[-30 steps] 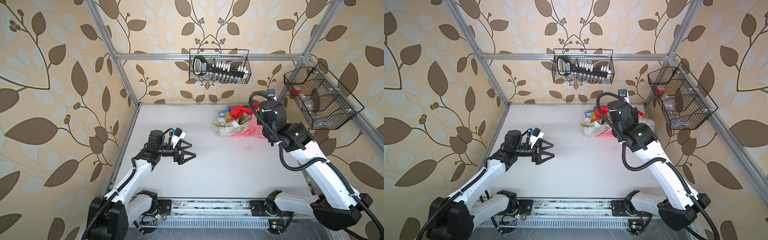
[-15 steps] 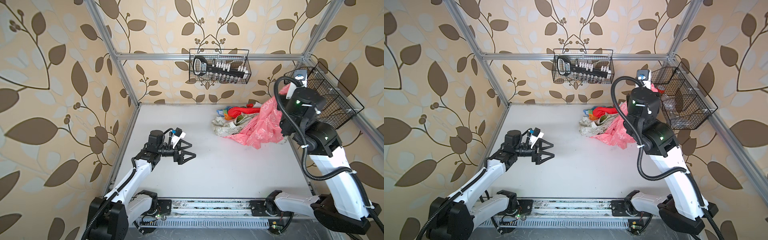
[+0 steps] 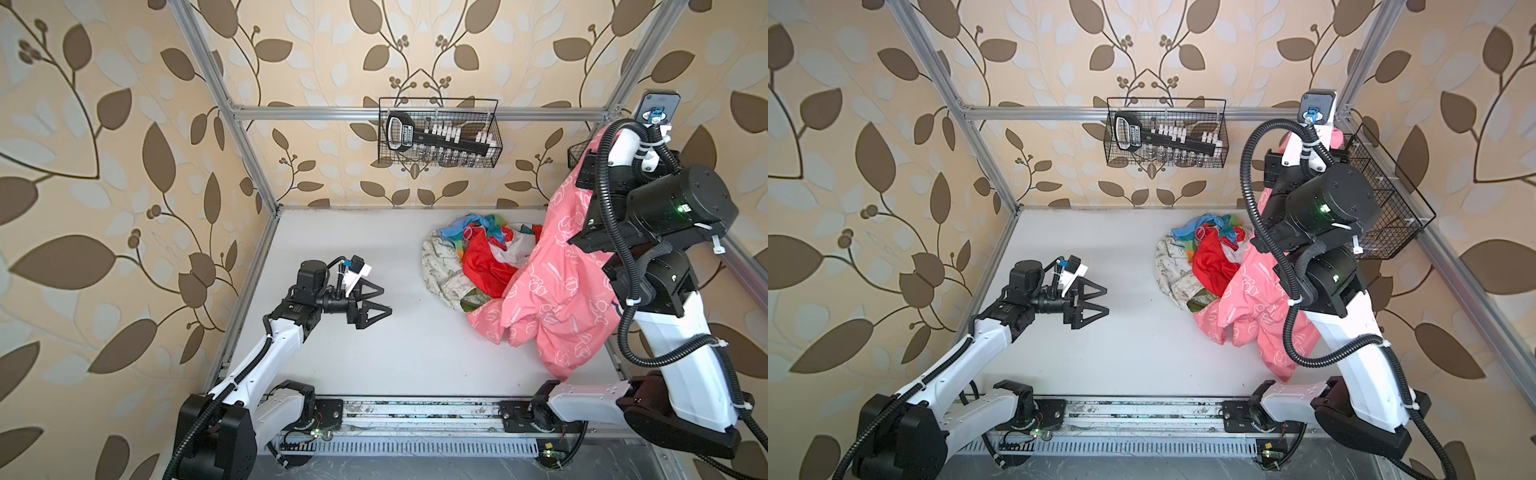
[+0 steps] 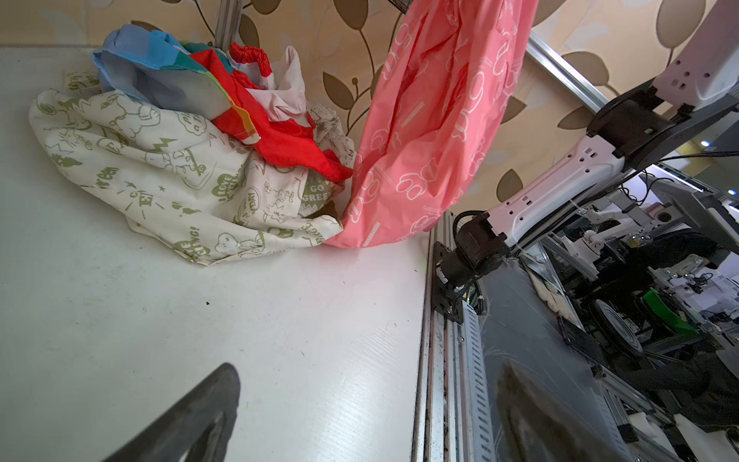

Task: Pick out a specific cloth from the pile
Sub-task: 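Lift the pink cloth high out of the pile with the right gripper, then lower the pink cloth onto the table toward the left gripper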

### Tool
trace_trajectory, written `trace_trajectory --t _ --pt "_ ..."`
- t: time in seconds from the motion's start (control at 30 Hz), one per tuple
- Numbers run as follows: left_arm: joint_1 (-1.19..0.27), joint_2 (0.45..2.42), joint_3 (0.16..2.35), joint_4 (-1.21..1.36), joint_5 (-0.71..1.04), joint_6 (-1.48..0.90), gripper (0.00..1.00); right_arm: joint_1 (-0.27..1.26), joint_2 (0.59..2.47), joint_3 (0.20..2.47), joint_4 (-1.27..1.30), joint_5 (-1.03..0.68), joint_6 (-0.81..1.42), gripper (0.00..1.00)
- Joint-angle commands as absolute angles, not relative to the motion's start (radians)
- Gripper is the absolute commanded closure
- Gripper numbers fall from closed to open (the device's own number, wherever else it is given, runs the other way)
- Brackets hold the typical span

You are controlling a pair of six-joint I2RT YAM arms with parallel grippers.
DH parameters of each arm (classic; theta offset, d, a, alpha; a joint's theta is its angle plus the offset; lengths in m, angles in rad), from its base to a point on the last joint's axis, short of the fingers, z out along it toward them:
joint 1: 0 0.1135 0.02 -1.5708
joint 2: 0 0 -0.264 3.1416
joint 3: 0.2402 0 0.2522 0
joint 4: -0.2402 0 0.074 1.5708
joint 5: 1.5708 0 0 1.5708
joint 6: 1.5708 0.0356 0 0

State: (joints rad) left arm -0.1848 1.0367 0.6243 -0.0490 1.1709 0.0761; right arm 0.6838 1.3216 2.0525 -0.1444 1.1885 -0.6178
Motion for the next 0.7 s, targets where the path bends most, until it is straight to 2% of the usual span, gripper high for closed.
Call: trace_trajectory --t 0.0,0.33,0.53,0.67 --pt "-0.196 1.041 0.631 -0.042 1.193 0.099 0.01 0.723 1.379 2.15 -0.039 1.106 -0.675 1.0" --pt "-0.196 1.054 0.63 -0.046 1.19 0.112 0.01 0.869 1.623 2.377 0.022 0.884 -0.718 1.0" --pt "-0.196 1.076 0.637 -0.058 1.187 0.127 0.01 0.888 1.691 2.349 -0.102 0.733 -0.544 1.0" --pt "-0.196 1.083 0.641 -0.064 1.184 0.132 0.01 0.889 1.692 2.179 -0.163 0.687 -0.438 1.0"
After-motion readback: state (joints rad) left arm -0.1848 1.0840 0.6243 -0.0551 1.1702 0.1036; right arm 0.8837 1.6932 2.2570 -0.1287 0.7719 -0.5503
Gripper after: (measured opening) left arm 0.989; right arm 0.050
